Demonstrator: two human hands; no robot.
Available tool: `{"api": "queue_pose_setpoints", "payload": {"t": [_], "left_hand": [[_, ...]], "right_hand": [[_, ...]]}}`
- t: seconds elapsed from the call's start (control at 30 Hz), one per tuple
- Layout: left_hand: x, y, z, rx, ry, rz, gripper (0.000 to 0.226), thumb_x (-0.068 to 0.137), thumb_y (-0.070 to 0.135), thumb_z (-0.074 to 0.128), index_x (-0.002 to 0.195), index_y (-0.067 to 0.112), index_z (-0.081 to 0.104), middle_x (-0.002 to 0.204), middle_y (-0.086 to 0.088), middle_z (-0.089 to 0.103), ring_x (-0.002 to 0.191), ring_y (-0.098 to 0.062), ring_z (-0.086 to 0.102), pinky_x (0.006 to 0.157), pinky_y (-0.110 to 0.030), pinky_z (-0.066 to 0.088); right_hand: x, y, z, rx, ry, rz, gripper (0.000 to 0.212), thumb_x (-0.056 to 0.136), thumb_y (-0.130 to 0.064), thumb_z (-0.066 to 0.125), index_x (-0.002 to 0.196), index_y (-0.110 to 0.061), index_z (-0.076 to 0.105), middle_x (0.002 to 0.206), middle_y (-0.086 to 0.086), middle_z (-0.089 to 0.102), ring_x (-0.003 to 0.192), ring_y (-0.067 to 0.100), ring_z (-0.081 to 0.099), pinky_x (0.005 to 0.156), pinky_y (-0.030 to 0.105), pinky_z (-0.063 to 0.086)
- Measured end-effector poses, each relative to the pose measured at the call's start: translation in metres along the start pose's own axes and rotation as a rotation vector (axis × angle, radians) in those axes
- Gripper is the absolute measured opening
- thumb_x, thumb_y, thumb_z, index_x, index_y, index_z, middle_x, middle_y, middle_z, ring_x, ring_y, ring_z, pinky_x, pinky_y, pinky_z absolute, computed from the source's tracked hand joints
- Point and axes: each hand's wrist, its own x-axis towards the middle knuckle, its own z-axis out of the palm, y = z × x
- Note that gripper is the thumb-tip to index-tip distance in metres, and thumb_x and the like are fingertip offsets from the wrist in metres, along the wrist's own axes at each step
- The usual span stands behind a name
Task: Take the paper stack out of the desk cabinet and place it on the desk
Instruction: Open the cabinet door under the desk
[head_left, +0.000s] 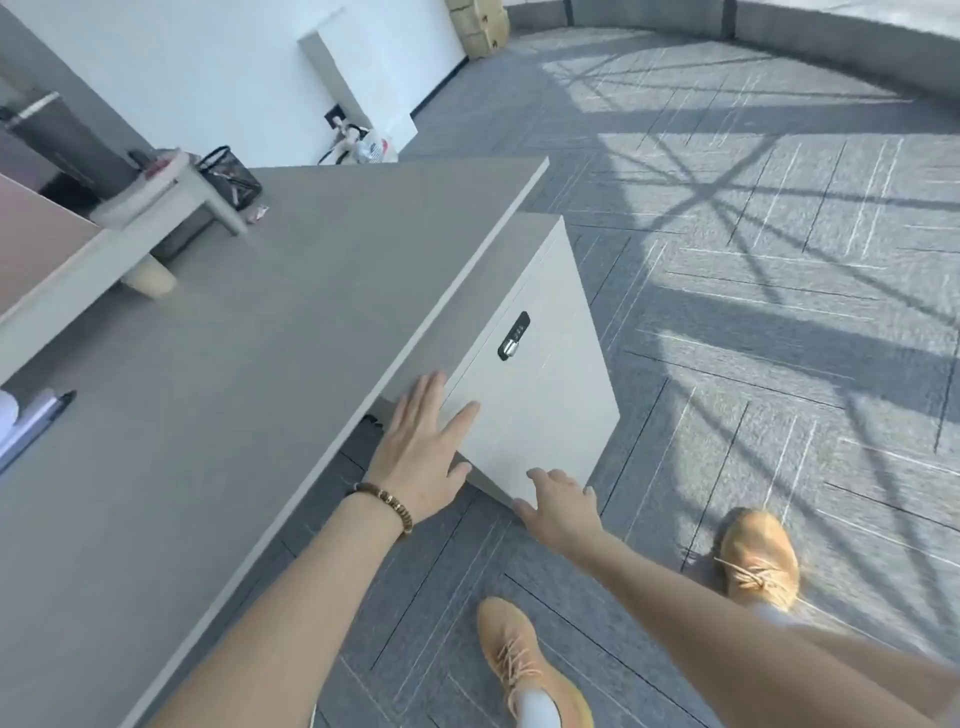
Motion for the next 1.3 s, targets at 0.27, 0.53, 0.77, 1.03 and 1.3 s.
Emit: {"api": "queue_pose_setpoints", "payload": {"t": [0.27, 0.53, 0.77, 1.03, 1.3], "left_hand": [[0.041, -0.022, 0.008, 0.128, -0.023, -0.014, 0.093, 0.083, 0.044, 0.068, 0.153, 0.035, 0.009, 0.161, -0.024, -0.018, 0.149, -0.044, -0.01, 0.12, -0.055, 0.002], [0.061, -0.033, 0.016, 0.056, -0.034, 0.003, 0.104, 0.08, 0.032, 0.076, 0.15, 0.05, 0.001, 0.158, -0.017, -0.031, 0.147, -0.039, -0.025, 0.111, -0.047, -0.015], [0.061, -0.032, 0.017, 0.079, -0.014, -0.01, 0.106, 0.075, 0.035, 0.081, 0.151, 0.049, 0.008, 0.161, -0.019, -0.022, 0.149, -0.041, -0.017, 0.118, -0.051, -0.005], [0.06, -0.03, 0.016, 0.084, -0.015, -0.026, 0.104, 0.076, 0.036, 0.079, 0.15, 0.049, 0.008, 0.161, -0.017, -0.022, 0.149, -0.039, -0.018, 0.119, -0.052, -0.003], [0.058, -0.025, 0.009, 0.088, -0.051, -0.06, 0.105, 0.077, 0.034, 0.079, 0.15, 0.05, 0.005, 0.161, -0.016, -0.023, 0.149, -0.038, -0.018, 0.119, -0.053, -0.002]], "right_hand": [[0.04, -0.007, 0.03, 0.418, 0.184, 0.043, 0.091, 0.087, -0.04, 0.066, 0.155, -0.017, 0.01, 0.159, 0.015, 0.022, 0.142, 0.035, 0.035, 0.108, 0.048, 0.042], [0.063, -0.011, 0.05, 0.462, 0.274, -0.135, 0.102, 0.082, -0.035, 0.068, 0.158, -0.016, 0.001, 0.163, 0.014, 0.009, 0.153, 0.029, 0.012, 0.119, 0.047, 0.029], [0.073, -0.024, 0.051, 0.421, 0.332, -0.105, 0.117, 0.077, -0.051, 0.07, 0.156, -0.011, -0.006, 0.165, 0.019, 0.002, 0.154, 0.029, -0.001, 0.123, 0.054, 0.012], [0.078, -0.025, 0.044, 0.38, 0.327, -0.075, 0.125, 0.065, -0.043, 0.077, 0.154, -0.017, -0.007, 0.164, 0.017, 0.006, 0.153, 0.027, 0.004, 0.123, 0.051, 0.013], [0.048, 0.019, 0.017, 0.254, 0.298, -0.158, 0.122, 0.061, -0.052, 0.065, 0.157, -0.017, -0.003, 0.166, 0.01, 0.011, 0.154, 0.023, 0.007, 0.122, 0.051, 0.019]]}}
